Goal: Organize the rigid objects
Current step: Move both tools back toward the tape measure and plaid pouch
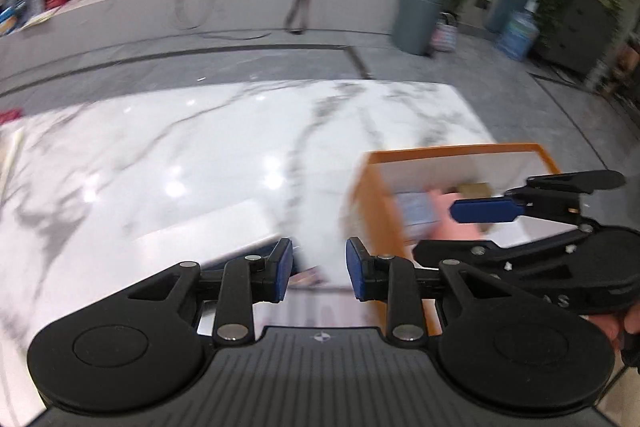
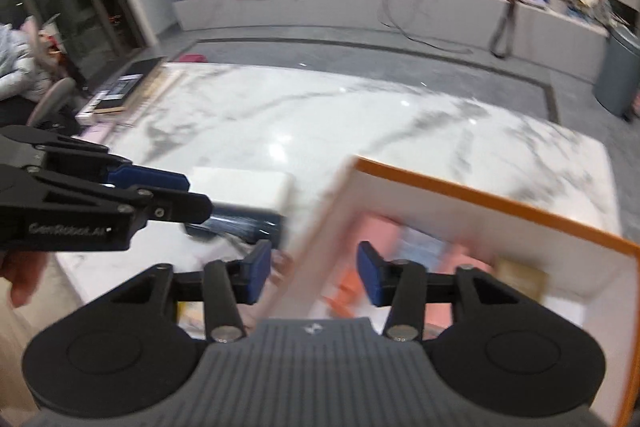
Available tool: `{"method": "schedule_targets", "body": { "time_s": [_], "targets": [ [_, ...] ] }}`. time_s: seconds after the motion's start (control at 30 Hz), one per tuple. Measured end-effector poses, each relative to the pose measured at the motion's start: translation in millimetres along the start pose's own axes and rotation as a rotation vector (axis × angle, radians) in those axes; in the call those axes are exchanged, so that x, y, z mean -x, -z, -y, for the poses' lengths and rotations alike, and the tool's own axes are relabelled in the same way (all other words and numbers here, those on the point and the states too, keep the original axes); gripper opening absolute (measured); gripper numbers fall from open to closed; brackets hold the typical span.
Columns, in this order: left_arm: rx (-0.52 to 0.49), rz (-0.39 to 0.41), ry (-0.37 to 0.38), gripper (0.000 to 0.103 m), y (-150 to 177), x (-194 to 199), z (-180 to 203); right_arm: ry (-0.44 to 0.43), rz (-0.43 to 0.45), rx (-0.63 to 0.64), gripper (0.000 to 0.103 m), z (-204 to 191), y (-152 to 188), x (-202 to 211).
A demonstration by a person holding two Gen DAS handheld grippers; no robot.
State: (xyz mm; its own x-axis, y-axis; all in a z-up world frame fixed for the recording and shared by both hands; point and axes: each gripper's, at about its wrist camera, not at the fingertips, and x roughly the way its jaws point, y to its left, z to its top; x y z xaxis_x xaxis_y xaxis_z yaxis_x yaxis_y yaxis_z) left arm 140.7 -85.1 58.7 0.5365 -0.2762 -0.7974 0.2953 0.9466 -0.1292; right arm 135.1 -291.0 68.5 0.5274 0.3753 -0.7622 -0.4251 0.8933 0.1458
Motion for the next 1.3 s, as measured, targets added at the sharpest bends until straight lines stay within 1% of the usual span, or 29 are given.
{"method": "schedule_targets", "body": {
  "time_s": [0.07, 0.1, 0.2, 0.27, 0.33, 0.37, 0.43, 0.53, 0.6, 0.67, 0.73, 0.83, 0.93, 0.97, 1.1, 1.17, 1.2, 1.23, 1.3],
  "targets": [
    [0.034, -0.018, -0.029, 0.036, 7.1, 4.2, -20.2, -0.017, -0.009, 0.050, 0.054, -25.3, -3.3, -11.9],
    [0.047, -0.030, -0.028, 0.039, 11.2, 4.6, -29.9, -0.032, -0.020, 0.072, 0.054, -37.8, -3.8, -18.0],
    [0.098, -0.084, -0.034, 0.040, 26.2, -0.8, -58.3, -0.062, -0.076, 0.142, 0.054, -65.3, -3.6, -42.3],
    [0.117, -0.099, -0.050, 0.041, 36.4, -5.0, -73.3, -0.055, -0.126, 0.193, 0.054, -81.1, -0.7, -61.6],
    [0.131, -0.121, -0.043, 0.045, 45.7, -11.9, -84.2, -0.043, -0.169, 0.236, 0.054, -90.1, 4.0, -79.4],
    [0.137, -0.141, -0.028, 0.050, 50.3, -17.1, -86.9, -0.030, -0.197, 0.260, 0.054, -93.3, 5.4, -88.9],
    [0.128, -0.168, 0.004, 0.053, 58.9, -25.8, -88.1, 0.001, -0.243, 0.295, 0.054, -91.5, 7.3, -103.6],
    [0.076, -0.202, 0.028, 0.060, 68.2, -41.3, -82.4, 0.029, -0.301, 0.331, 0.055, -86.0, 5.6, -118.7],
    [0.045, -0.227, 0.050, 0.067, 76.4, -50.3, -79.0, 0.044, -0.333, 0.360, 0.056, -85.2, 4.9, -123.3],
    [0.031, -0.255, 0.072, 0.071, 86.1, -56.5, -79.2, 0.046, -0.354, 0.391, 0.064, -85.3, 4.6, -125.6],
    [0.023, -0.274, 0.080, 0.072, 93.4, -61.8, -80.1, 0.043, -0.369, 0.415, 0.067, -86.6, 4.2, -127.6],
    [0.035, -0.288, 0.082, 0.078, 98.9, -63.1, -84.8, 0.032, -0.393, 0.424, 0.075, -87.0, 3.5, -132.7],
    [0.081, -0.307, 0.112, 0.079, 101.4, -63.5, -90.4, 0.036, -0.429, 0.422, 0.076, -87.1, 8.7, -139.3],
    [0.096, -0.315, 0.122, 0.079, 101.2, -64.8, -92.2, 0.035, -0.437, 0.418, 0.077, -86.9, 11.3, -140.7],
    [0.143, -0.327, 0.145, 0.078, 104.5, -70.7, -97.8, 0.067, -0.444, 0.438, 0.077, -90.3, 18.1, -141.9],
    [0.122, -0.319, 0.137, 0.077, 104.9, -70.5, -95.6, 0.085, -0.442, 0.435, 0.075, -92.4, 19.1, -140.9],
    [0.104, -0.317, 0.131, 0.074, 105.2, -70.4, -93.4, 0.102, -0.444, 0.429, 0.074, -93.9, 20.3, -140.9],
    [0.089, -0.313, 0.125, 0.071, 106.5, -69.8, -90.9, 0.116, -0.441, 0.419, 0.069, -95.2, 21.1, -140.0],
    [0.069, -0.307, 0.115, 0.066, 106.7, -68.1, -90.0, 0.119, -0.433, 0.393, 0.069, -98.1, 21.8, -136.5]
  ]
}}
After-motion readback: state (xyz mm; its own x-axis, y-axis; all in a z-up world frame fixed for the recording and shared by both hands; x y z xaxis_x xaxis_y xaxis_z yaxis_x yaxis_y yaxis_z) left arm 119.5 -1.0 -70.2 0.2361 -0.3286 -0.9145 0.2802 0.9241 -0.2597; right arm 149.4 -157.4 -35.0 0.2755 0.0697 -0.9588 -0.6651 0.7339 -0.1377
